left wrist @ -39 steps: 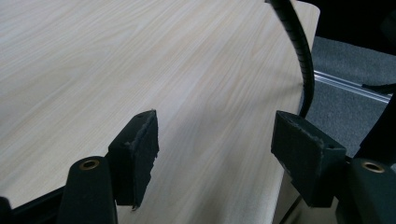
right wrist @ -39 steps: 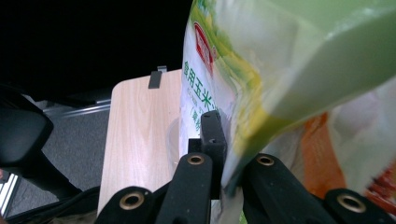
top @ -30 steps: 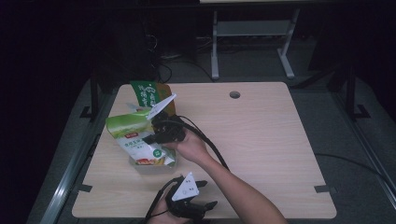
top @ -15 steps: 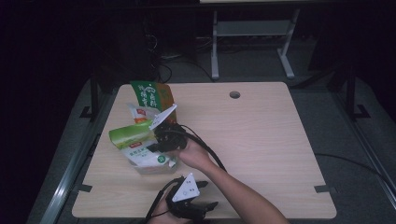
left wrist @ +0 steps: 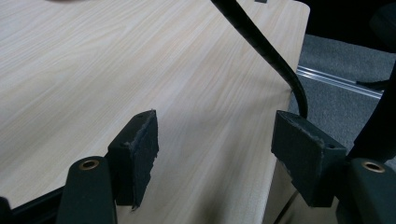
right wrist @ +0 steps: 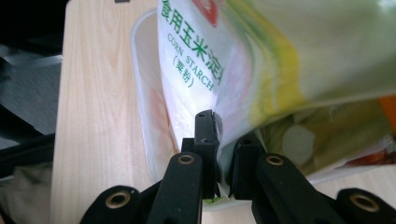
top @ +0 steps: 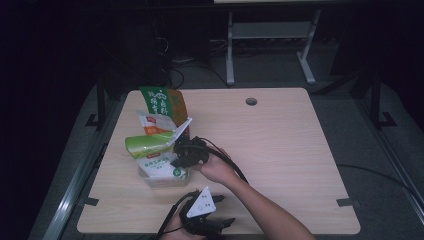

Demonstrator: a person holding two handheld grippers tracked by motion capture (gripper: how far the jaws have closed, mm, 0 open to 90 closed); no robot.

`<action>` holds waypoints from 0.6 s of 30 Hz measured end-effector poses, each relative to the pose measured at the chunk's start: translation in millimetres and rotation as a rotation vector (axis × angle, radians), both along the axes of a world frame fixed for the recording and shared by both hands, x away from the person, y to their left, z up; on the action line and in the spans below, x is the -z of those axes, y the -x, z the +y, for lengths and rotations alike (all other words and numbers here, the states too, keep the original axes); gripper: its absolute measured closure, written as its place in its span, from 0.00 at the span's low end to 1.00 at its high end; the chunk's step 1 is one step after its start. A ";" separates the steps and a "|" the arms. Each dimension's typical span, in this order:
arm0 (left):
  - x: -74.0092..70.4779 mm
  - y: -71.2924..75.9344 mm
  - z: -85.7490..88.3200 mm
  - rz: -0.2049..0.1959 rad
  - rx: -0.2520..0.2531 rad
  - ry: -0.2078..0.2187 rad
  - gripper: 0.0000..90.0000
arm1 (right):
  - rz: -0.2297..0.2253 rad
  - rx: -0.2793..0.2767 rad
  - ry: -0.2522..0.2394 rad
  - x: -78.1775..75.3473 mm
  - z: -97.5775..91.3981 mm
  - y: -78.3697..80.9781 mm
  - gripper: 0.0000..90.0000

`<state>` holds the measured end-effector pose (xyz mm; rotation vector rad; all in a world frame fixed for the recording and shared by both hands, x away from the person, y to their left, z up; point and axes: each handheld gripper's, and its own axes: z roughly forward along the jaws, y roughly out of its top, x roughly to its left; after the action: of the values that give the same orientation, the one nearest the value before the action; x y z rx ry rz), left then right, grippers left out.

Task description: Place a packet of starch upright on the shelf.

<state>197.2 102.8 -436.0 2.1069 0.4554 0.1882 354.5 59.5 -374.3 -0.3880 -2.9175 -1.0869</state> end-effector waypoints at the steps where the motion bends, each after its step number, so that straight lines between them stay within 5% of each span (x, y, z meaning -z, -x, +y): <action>1: 0.2 -0.6 -0.1 -0.002 0.004 -0.005 0.35 | 0.014 0.003 -0.008 1.4 -1.9 -1.0 0.93; 11: 1.6 -1.0 -1.7 -0.007 0.006 -0.021 0.34 | 0.061 0.019 -0.039 7.4 -10.7 -5.6 0.91; 18: 1.4 -3.8 0.8 -0.004 -0.012 -0.016 0.34 | 0.108 0.029 -0.092 7.3 -20.2 -9.4 0.79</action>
<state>201.0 103.6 -437.4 2.1191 0.4663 0.2034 363.8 39.3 -381.6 -0.4718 -2.7654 -1.1596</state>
